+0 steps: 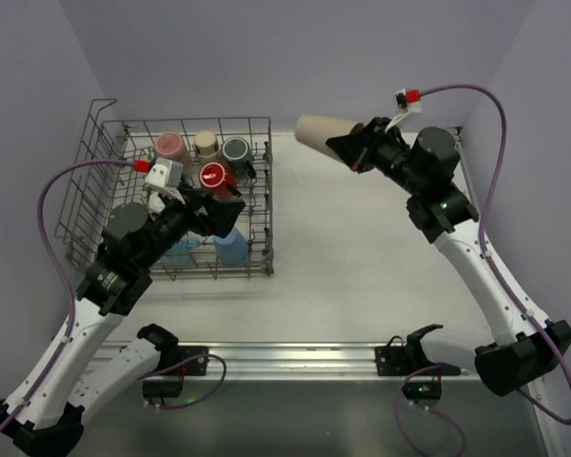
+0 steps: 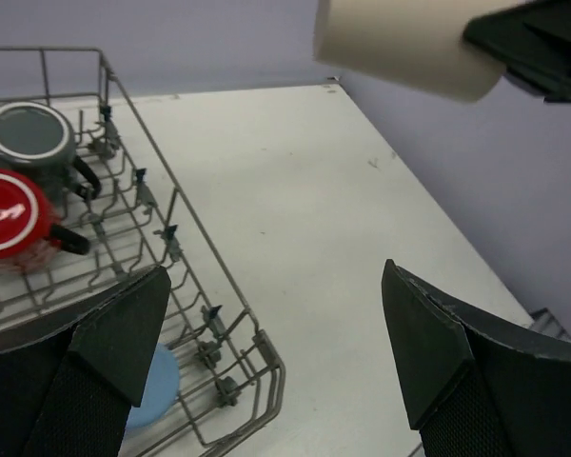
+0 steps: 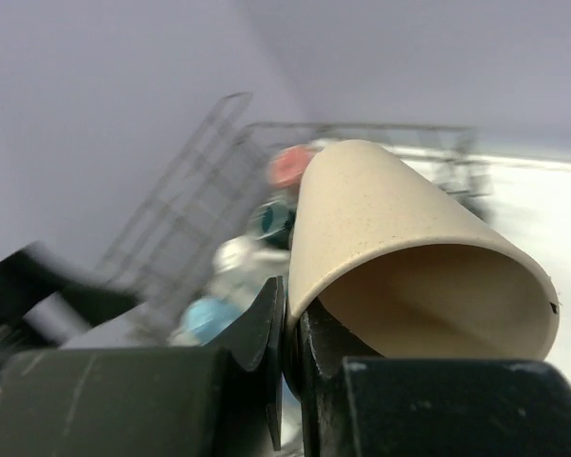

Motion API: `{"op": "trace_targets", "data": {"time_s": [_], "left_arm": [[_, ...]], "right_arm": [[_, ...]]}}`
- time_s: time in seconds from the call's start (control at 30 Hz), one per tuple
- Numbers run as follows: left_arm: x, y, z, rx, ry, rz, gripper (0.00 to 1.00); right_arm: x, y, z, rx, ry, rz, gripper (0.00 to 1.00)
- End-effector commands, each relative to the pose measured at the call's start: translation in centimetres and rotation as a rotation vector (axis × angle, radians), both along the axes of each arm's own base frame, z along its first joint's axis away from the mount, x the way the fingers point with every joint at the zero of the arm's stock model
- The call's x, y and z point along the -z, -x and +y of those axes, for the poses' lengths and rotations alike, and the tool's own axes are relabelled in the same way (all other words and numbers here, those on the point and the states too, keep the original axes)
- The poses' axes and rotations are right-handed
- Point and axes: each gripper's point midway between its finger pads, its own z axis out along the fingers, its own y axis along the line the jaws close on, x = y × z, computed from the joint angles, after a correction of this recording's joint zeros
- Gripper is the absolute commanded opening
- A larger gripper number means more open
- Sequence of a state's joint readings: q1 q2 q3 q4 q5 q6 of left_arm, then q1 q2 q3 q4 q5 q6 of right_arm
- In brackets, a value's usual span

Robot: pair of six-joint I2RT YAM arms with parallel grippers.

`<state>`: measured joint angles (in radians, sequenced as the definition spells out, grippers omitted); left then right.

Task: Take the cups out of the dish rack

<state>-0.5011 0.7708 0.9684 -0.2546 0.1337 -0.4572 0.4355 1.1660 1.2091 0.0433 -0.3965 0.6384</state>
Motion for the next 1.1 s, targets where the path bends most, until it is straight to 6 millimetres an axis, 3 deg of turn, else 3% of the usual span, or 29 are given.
{"op": "trace_targets", "data": {"time_s": [0.0, 0.03, 0.07, 0.1, 0.13, 0.17, 0.2, 0.23, 0.27, 0.3, 0.33, 0.4, 0.57, 0.6, 0.8, 0.97, 1.07], "left_arm": [[4.0, 0.2, 3.1, -0.108, -0.180, 0.016, 1.00], [5.5, 0.2, 3.2, -0.104, -0.206, 0.035, 1.00], [6.1, 0.2, 3.3, -0.104, -0.215, 0.040, 1.00], [6.6, 0.3, 3.3, -0.103, -0.224, 0.047, 1.00], [7.3, 0.2, 3.3, -0.099, -0.243, 0.046, 1.00], [7.5, 0.3, 3.2, -0.089, -0.250, 0.044, 1.00], [7.6, 0.3, 3.2, -0.083, -0.254, 0.039, 1.00], [7.8, 0.3, 3.1, -0.076, -0.261, 0.037, 1.00], [8.0, 0.5, 2.8, -0.055, -0.259, 0.036, 1.00], [7.8, 0.6, 2.6, -0.044, -0.250, 0.022, 1.00], [8.6, 0.7, 2.4, -0.029, -0.251, 0.033, 1.00], [9.0, 1.1, 1.9, -0.014, -0.271, 0.037, 1.00], [9.7, 1.2, 1.8, -0.046, -0.314, 0.050, 1.00], [9.9, 1.2, 1.7, -0.044, -0.317, 0.053, 1.00], [10.5, 1.0, 1.3, -0.042, -0.341, 0.071, 1.00], [11.1, 0.6, 1.1, -0.046, -0.358, 0.088, 1.00], [11.6, 0.3, 1.2, -0.059, -0.374, 0.102, 1.00]], "right_arm": [[6.4, -6.3, -8.3, 0.364, 0.375, 0.156, 0.00], [4.7, -7.8, -10.6, 0.456, 0.400, 0.146, 0.00], [8.0, -9.2, -11.9, 0.494, 0.502, 0.247, 0.00], [9.1, -10.2, -13.6, 0.542, 0.595, 0.273, 0.00], [7.5, -11.6, -16.3, 0.654, 0.635, 0.276, 0.00], [11.0, -12.5, -17.6, 0.659, 0.754, 0.375, 0.00], [11.8, -13.2, -19.4, 0.699, 0.799, 0.407, 0.00], [11.2, -13.9, -20.7, 0.743, 0.830, 0.413, 0.00], [13.7, -14.4, -21.7, 0.740, 0.891, 0.489, 0.00], [14.4, -14.9, -23.3, 0.766, 0.917, 0.515, 0.00], [14.3, -15.5, -24.0, 0.776, 0.919, 0.522, 0.00], [17.1, -16.4, -25.7, 0.762, 0.951, 0.597, 0.00], [20.8, -17.9, -29.0, 0.737, 1.041, 0.700, 0.00], [21.4, -18.0, -30.6, 0.755, 1.036, 0.734, 0.00], [24.3, -19.9, -32.5, 0.711, 1.018, 0.784, 0.00], [27.2, -20.6, -32.5, 0.647, 0.991, 0.822, 0.00], [27.7, -21.0, -32.2, 0.626, 0.974, 0.821, 0.00]]}}
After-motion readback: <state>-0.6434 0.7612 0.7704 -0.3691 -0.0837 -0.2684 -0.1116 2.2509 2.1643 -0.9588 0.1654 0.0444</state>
